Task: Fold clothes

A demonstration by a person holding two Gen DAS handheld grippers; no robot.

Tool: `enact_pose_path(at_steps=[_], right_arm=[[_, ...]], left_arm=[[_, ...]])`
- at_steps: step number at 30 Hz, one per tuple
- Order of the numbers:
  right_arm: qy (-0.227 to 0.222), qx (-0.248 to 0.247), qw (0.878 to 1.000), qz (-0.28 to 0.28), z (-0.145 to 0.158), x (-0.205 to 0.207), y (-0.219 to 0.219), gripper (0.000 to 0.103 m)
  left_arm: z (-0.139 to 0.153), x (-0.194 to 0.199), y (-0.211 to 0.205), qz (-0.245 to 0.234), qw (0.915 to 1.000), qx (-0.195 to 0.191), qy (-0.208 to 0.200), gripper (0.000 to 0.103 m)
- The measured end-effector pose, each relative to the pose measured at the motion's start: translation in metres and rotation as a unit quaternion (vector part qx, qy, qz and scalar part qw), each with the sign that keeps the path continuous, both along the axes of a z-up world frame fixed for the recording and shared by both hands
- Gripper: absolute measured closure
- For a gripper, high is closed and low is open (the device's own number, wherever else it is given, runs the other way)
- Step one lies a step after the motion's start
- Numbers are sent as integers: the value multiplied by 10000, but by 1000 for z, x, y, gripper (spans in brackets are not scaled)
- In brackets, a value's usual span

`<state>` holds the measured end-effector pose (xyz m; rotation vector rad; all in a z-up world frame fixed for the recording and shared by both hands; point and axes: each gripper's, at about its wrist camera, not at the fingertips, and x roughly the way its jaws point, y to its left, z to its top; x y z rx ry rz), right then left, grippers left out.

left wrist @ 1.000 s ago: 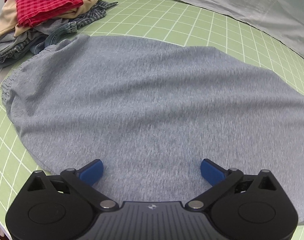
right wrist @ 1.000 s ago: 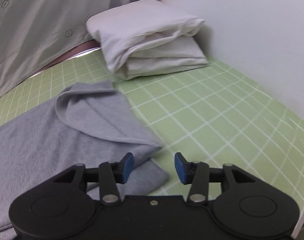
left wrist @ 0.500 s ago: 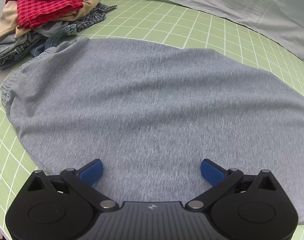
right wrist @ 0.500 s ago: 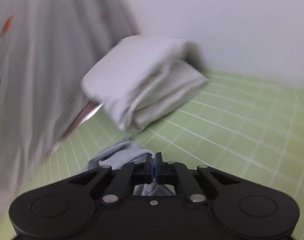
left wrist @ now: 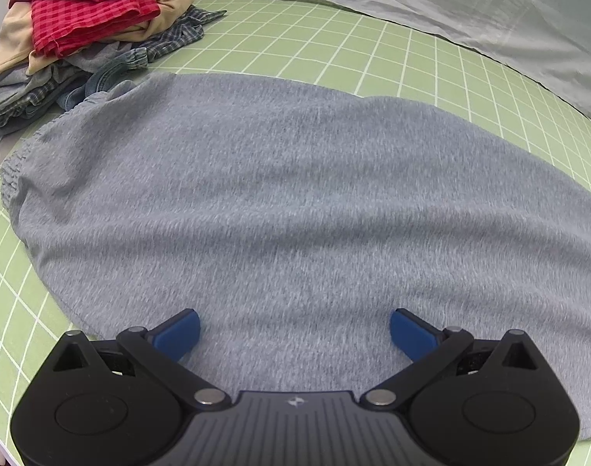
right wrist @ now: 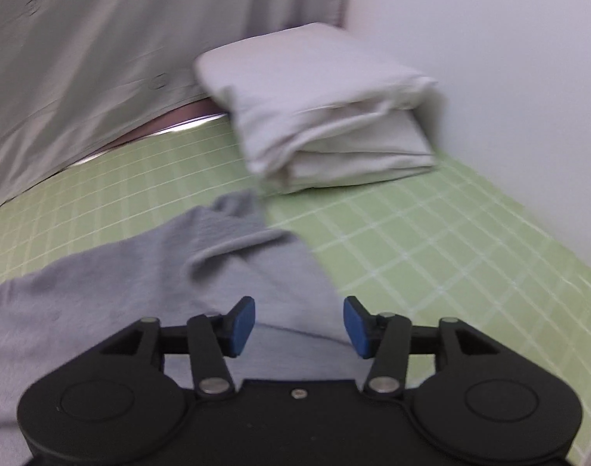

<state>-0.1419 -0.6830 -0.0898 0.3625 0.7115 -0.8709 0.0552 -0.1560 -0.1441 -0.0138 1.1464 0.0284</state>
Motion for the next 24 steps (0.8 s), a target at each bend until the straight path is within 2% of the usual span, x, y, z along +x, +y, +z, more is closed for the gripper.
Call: enact_pose_path(at_steps=[5, 9, 11, 12, 13, 17, 20, 22, 24], right_arm=[[-176, 230, 9988, 390, -8, 42, 6, 51], [-46, 382, 9984, 410, -19, 64, -5, 52], [124, 360, 9985, 389, -21, 69, -12, 66], [157, 336, 9985, 409, -21, 69, -18, 95], [196, 272, 9986, 408, -21, 70, -25, 102], [207, -202, 9995, -125, -5, 59, -69, 101], [123, -313, 9971, -685, 7, 44, -101, 99], [220, -465, 9955, -800, 11, 37, -103, 84], [303, -578, 9947, -797, 12, 31, -97, 74]], left_arm=[[0, 0, 0, 15, 10000, 0, 2, 0], [0, 0, 0, 57, 10000, -2, 7, 0], [0, 0, 0, 87, 10000, -2, 11, 0], [0, 1, 0, 104, 9999, -3, 13, 0], [0, 1, 0, 120, 9999, -4, 13, 0], [0, 1, 0, 148, 9999, -4, 17, 0], [0, 1, -1, 174, 9998, -3, 5, 0], [-1, 1, -2, 209, 9998, -4, -4, 0], [-1, 1, -2, 234, 9997, -3, -19, 0]])
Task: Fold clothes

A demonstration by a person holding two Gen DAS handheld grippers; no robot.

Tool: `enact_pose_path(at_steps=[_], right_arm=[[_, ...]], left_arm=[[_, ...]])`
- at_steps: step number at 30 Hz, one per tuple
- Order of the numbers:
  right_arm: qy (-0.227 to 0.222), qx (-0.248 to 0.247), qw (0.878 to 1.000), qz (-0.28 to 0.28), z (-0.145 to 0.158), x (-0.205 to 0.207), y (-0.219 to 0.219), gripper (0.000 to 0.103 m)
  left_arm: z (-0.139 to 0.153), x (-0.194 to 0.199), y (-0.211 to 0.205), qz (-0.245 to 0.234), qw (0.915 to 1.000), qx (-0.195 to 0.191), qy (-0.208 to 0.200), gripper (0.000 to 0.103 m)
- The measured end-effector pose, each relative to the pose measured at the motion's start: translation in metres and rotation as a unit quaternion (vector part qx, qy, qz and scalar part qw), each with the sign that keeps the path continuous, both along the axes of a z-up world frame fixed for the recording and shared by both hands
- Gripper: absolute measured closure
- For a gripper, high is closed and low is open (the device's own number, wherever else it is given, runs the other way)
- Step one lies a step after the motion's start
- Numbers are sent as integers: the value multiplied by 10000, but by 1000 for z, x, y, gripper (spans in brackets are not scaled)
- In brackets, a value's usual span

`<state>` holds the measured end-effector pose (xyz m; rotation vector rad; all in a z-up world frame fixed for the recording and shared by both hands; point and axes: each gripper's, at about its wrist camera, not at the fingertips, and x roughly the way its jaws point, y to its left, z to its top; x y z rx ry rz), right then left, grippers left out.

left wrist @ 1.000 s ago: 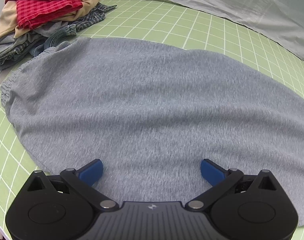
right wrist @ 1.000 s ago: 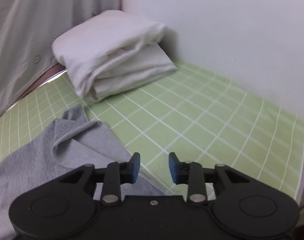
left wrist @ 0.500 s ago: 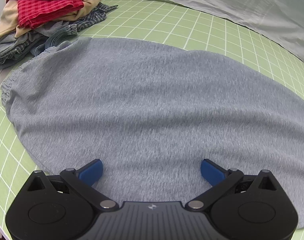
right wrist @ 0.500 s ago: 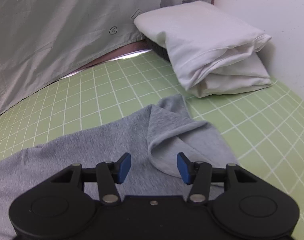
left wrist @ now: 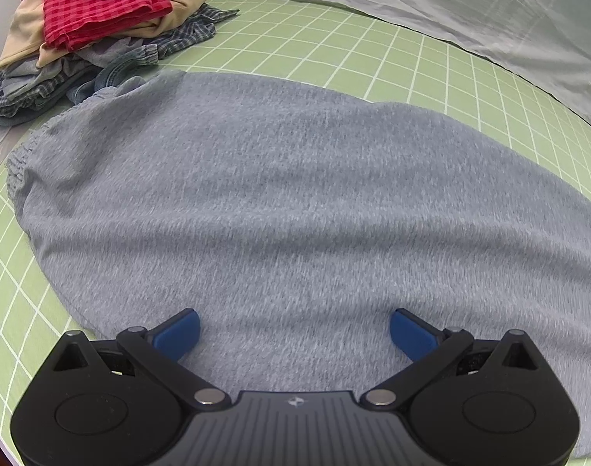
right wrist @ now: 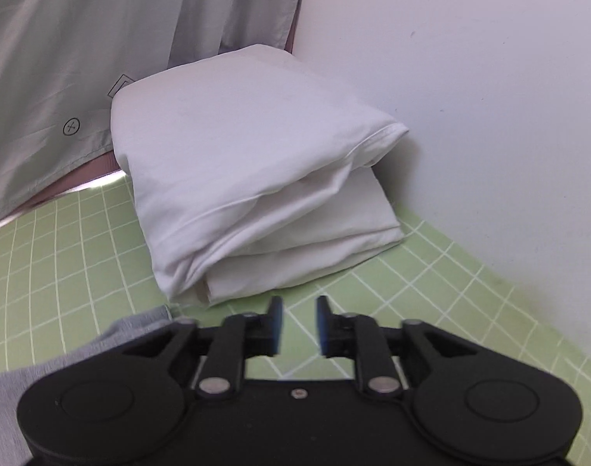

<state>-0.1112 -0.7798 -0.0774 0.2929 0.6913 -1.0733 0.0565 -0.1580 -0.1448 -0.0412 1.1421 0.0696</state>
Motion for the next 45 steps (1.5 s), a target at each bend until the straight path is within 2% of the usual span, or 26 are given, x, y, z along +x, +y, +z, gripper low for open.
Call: enact_pose_path(at_steps=[5, 7, 9, 11, 13, 14, 17, 20, 23, 27, 32, 36, 45], right_arm=[[20, 323, 9977, 599, -14, -10, 61, 51], [33, 530, 9950, 843, -23, -10, 92, 30], [21, 770, 9920, 998, -32, -12, 121, 24], [-67, 1093, 9897, 925, -38, -14, 146, 21], [-118, 1189, 9886, 921, -42, -17, 171, 5], [-83, 1216, 9874, 1011, -43, -18, 182, 3], [213, 1348, 9828, 1247, -49, -18, 207, 0], [290, 1342, 9826, 1251, -48, -24, 223, 0], [287, 1429, 9832, 1101, -46, -30, 232, 0], [370, 1439, 9834, 1041, -44, -33, 250, 0], [397, 1420, 9826, 1132, -37, -28, 274, 0], [262, 1529, 9826, 1020, -29, -22, 288, 0], [111, 1661, 9845, 560, -17, -24, 310, 0]], left_arm=[[0, 0, 0, 1, 10000, 2, -16, 0], [0, 2, 0, -22, 10000, -8, 15, 0], [0, 2, 0, -73, 10000, -19, 42, 0], [0, 2, 2, -197, 9998, -46, 76, 0], [3, -1, 6, -312, 9994, -104, 107, 0], [6, -4, 10, -312, 9994, -155, 59, 0], [16, -13, 36, -30, 9992, -367, -143, 0], [26, -18, 70, 327, 9978, -452, -346, 0], [34, -20, 106, 629, 9963, -307, -504, 0], [33, -13, 156, 1043, 9925, -230, -602, 0], [24, 6, 206, 1342, 9885, -248, -657, 0], [15, 26, 232, 1454, 9856, -502, -699, 0], [1, 66, 244, 1551, 9819, -840, -694, 0]])
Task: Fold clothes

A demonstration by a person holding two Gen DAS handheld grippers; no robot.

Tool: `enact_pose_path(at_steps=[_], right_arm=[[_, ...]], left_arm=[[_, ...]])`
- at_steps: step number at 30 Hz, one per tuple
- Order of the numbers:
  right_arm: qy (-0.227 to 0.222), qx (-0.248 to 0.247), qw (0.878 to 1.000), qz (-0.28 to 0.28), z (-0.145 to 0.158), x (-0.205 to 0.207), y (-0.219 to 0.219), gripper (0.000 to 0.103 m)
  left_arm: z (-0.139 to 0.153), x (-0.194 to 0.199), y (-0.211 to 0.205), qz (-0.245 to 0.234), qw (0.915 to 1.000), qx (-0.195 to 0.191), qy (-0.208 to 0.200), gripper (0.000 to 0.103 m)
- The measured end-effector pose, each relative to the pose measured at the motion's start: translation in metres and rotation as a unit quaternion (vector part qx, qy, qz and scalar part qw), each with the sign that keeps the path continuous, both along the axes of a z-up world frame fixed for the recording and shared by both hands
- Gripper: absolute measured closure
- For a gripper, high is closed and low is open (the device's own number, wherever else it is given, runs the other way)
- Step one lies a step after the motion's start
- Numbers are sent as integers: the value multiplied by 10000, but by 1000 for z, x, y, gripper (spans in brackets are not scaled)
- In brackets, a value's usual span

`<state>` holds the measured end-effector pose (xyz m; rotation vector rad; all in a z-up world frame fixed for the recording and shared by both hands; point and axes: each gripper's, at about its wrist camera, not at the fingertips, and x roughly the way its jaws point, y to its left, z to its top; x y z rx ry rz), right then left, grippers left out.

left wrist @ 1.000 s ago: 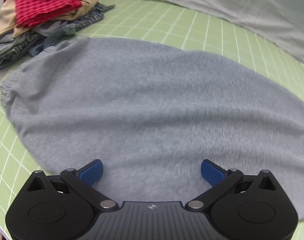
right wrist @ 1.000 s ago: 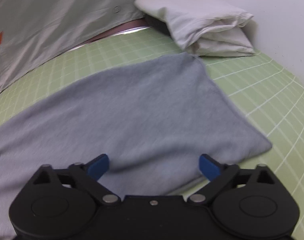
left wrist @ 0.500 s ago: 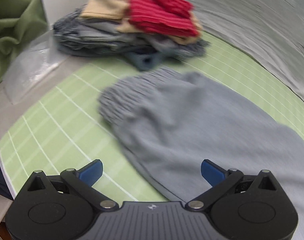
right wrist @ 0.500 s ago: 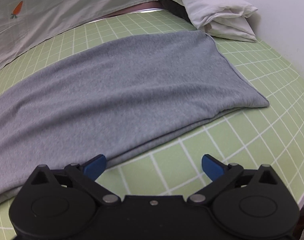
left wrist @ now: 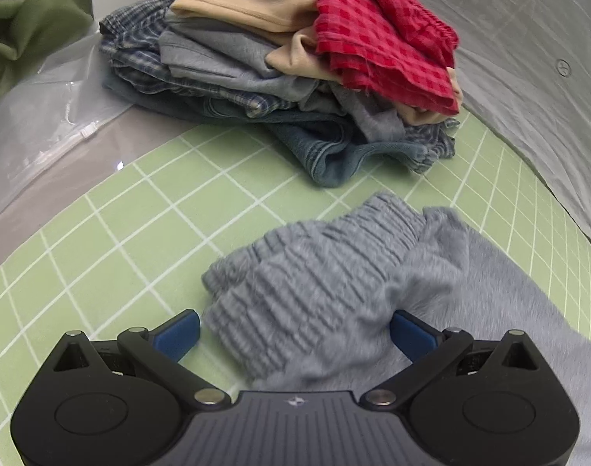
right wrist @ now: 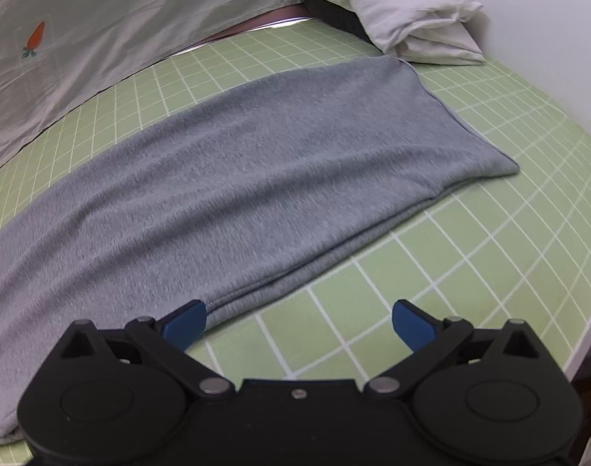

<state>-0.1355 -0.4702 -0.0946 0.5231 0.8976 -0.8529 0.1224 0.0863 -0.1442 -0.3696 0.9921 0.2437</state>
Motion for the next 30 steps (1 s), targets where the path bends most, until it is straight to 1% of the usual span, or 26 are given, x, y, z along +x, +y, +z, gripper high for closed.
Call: enact_pose_path(at_steps=[1, 2, 3, 4, 6, 7, 8, 9, 12, 15, 18, 21, 23, 24, 25, 26, 27, 28, 29, 30], right_arm=[[-31, -13, 10000, -43, 1, -3, 2, 0], [-62, -25, 9999, -80, 1, -7, 5, 0], [-95, -31, 9999, -112, 1, -10, 7, 0], [-129, -25, 9998, -140, 1, -14, 8, 0], [-207, 23, 9996, -179, -1, -19, 8, 0], [-261, 55, 9995, -182, -2, -21, 6, 0], [-315, 88, 9993, -184, -3, -22, 4, 0], [-369, 121, 9991, -187, -4, -24, 3, 0], [-478, 183, 9986, -115, -6, -26, -6, 0], [-580, 197, 9981, 8, -4, -31, -17, 0], [-683, 195, 9974, 94, 0, -39, -30, 0], [-750, 181, 9969, 178, 3, -47, -44, 0], [-780, 159, 9966, 205, 5, -54, -56, 0], [-797, 150, 9965, 208, 6, -57, -62, 0], [-815, 141, 9963, 212, 7, -60, -68, 0], [-830, 135, 9962, 213, 8, -63, -73, 0], [-841, 132, 9961, 211, 8, -66, -79, 0], [-849, 133, 9961, 212, 8, -68, -84, 0], [-850, 140, 9960, 222, 8, -70, -89, 0], [-851, 144, 9960, 238, 8, -71, -92, 0]], left_arm=[[1, 2, 0, 8, 10000, -45, -34, 1], [3, 2, -1, -4, 10000, -50, -82, 7], [6, 3, -3, -17, 9999, -55, -130, 18], [9, 3, -4, -30, 9998, -61, -178, 24], [15, 3, -7, -62, 9996, -73, -279, 44], [21, 3, -11, -165, 9991, -96, -383, 49], [28, 2, -15, -267, 9984, -120, -487, 61], [34, 2, -19, -369, 9975, -140, -592, 66], [60, -5, -46, -728, 9924, -117, -985, 68], [86, -16, -90, -1184, 9834, -46, -1374, 68], [103, -32, -148, -1748, 9719, -18, -1574, 68], [105, -54, -212, -2404, 9573, -52, -1608, 68], [90, -71, -256, -2833, 9486, 65, -1407, 66], [82, -79, -278, -3044, 9436, 129, -1295, 61], [68, -85, -298, -3238, 9399, 257, -1053, 58], [52, -89, -316, -3429, 9353, 382, -788, 54], [39, -93, -331, -3530, 9323, 552, -555, 50], [33, -98, -339, -3510, 9319, 780, -484, 48], [27, -103, -347, -3484, 9311, 989, -425, 41], [29, -108, -348, -3432, 9328, 978, -498, 35]])
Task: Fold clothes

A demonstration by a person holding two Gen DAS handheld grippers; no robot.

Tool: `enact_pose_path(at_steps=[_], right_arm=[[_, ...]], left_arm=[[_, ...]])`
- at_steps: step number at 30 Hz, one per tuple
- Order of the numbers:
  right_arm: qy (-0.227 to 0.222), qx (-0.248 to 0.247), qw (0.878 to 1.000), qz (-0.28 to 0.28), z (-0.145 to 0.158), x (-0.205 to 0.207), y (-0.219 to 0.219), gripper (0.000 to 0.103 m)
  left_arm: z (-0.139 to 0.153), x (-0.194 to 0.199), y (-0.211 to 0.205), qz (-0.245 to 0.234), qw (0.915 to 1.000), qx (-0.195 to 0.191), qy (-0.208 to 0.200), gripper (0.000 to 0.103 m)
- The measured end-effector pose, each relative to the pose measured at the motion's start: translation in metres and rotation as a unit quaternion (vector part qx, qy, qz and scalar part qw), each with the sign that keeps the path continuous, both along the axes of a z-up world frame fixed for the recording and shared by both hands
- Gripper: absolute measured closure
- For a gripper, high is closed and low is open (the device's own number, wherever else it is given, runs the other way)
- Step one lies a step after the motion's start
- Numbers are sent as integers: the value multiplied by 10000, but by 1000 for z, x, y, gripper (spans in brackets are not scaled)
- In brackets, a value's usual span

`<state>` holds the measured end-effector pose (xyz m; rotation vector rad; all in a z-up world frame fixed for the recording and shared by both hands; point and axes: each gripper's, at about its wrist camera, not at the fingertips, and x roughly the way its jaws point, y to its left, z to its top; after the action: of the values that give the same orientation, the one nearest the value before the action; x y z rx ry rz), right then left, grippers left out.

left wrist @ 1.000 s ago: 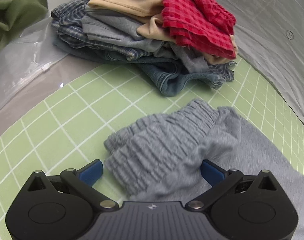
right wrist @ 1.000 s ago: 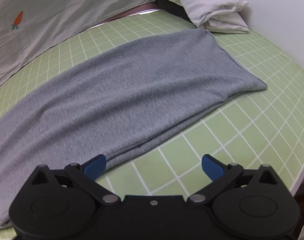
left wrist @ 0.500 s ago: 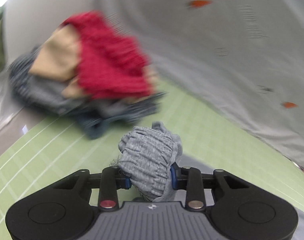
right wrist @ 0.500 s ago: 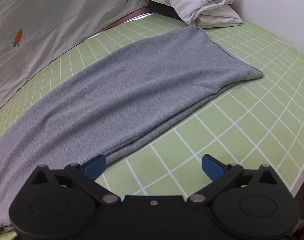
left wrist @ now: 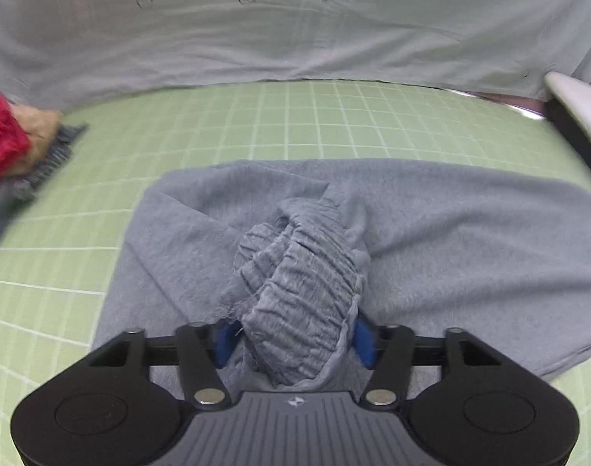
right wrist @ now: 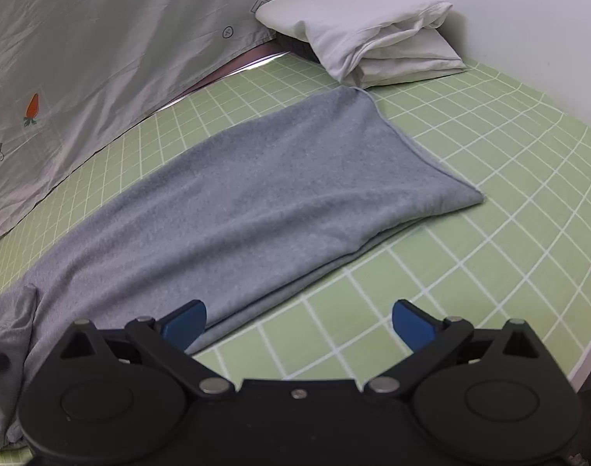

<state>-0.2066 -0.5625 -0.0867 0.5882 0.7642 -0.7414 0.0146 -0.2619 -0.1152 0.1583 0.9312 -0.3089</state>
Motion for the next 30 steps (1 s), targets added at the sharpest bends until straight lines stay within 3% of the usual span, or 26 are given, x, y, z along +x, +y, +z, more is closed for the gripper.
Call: enact_pose_path(at_steps=[3, 9, 11, 14, 16, 18, 21, 24, 30], right_arm=[[22, 1, 10000, 61, -3, -2, -8, 0], [10, 159, 9997, 194, -12, 7, -19, 0], [1, 155, 9996, 256, -12, 11, -19, 0], [-10, 108, 9994, 318, -11, 16, -20, 0], [-16, 119, 9995, 291, -11, 18, -21, 0], [-19, 145, 9996, 252, -12, 18, -23, 0], [-11, 145, 9996, 238, -13, 18, -25, 0], [21, 115, 9996, 260, -13, 16, -22, 0], [84, 175, 9996, 224, -19, 17, -22, 0]], left_arm=[[6, 0, 13, 226, 9977, -619, 131, 28], [6, 9, 22, 790, 9925, -889, 280, 24], [8, 12, 22, 916, 9876, -1199, 423, 24], [17, 9, -1, 547, 9886, -1377, 254, 24], [22, 5, -21, -37, 9882, -1518, 193, 24], [26, 1, -36, -577, 9826, -1746, 246, 23], [28, -3, -39, -775, 9807, -1781, 229, 22], [30, -2, -20, -357, 9808, -1901, 243, 22], [38, 2, 31, 718, 9660, -2481, 141, 20]])
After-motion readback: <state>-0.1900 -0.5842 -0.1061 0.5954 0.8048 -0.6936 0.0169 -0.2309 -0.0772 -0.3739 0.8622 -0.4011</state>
